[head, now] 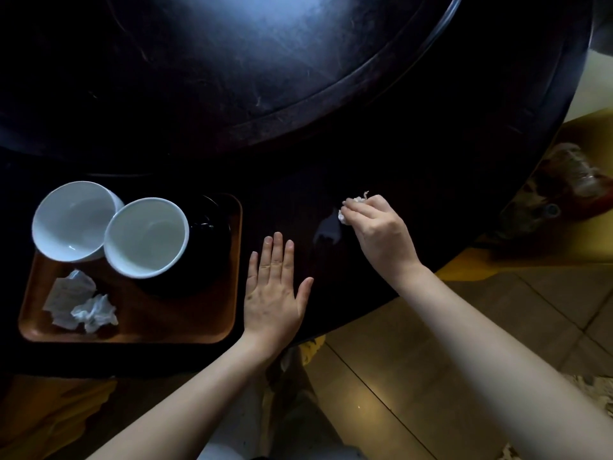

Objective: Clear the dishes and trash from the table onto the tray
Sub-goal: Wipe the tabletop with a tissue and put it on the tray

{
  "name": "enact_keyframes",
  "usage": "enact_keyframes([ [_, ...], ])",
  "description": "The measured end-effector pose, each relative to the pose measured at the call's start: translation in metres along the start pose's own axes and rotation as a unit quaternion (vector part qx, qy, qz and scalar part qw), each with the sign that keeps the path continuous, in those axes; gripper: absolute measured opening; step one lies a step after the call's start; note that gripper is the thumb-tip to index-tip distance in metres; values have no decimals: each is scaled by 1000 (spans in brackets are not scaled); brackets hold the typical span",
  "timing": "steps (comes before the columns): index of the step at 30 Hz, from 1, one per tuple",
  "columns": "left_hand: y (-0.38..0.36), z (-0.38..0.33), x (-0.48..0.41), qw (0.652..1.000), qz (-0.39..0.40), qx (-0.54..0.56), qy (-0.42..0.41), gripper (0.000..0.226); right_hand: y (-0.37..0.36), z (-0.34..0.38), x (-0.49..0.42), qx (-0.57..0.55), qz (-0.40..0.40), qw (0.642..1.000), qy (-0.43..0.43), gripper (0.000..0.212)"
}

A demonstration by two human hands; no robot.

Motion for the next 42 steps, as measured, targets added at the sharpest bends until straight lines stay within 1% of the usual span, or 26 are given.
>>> enact_keyframes([
  [2, 0, 0, 0, 1000, -1, 1, -1, 67, 5, 8, 9, 13, -10, 1000, -13, 17],
  [6, -2, 1, 0, 1000, -13, -2, -5, 67, 8, 22, 42, 23, 5, 999, -34, 22],
  [11, -4, 2, 0, 1000, -21, -3, -7, 67, 20, 38, 68, -10, 2, 997, -70, 15],
  [14, -4, 3, 0, 1000, -14, -12, -9, 67, 37, 30, 46, -94, -34, 984, -148, 9],
  [16, -2, 3, -1, 1000, -11, -16, -10, 67, 41, 18, 16, -111, -69, 971, -200, 11],
  [18, -1, 4, -1, 1000, -11, -19, -9, 68, 31, 11, -16, -118, -67, 967, -215, 12],
  [22, -1, 7, 7, 1000, -10, -8, -2, 68, -7, 15, -44, -113, 19, 976, -186, 17],
  [26, 0, 7, 12, 1000, -7, 2, -10, 68, -10, 18, -29, -102, 19, 986, -132, 15],
  [29, -1, 8, 12, 1000, -12, 4, -11, 68, -2, 21, -10, -68, 23, 995, -70, 14],
  [31, -2, 8, 12, 1000, -12, 6, -11, 68, 3, 24, 3, -54, 29, 997, -51, 14],
  [38, -4, 9, 11, 1000, -19, 1, -11, 69, 21, 41, 53, -46, 31, 997, -44, 11],
  [42, -5, 10, 11, 1000, -22, 1, -12, 70, 28, 51, 81, -51, 45, 996, -57, 16],
])
Point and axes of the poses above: each hand's wrist, its own x-axis away from the middle knuckle, its own y-axis out of the back of the hand, z = x × y, the point moved 3 cm from there along -x, towards the middle knuckle, and after that the axes turned 8 degrees about x, right-handed, at the moved point
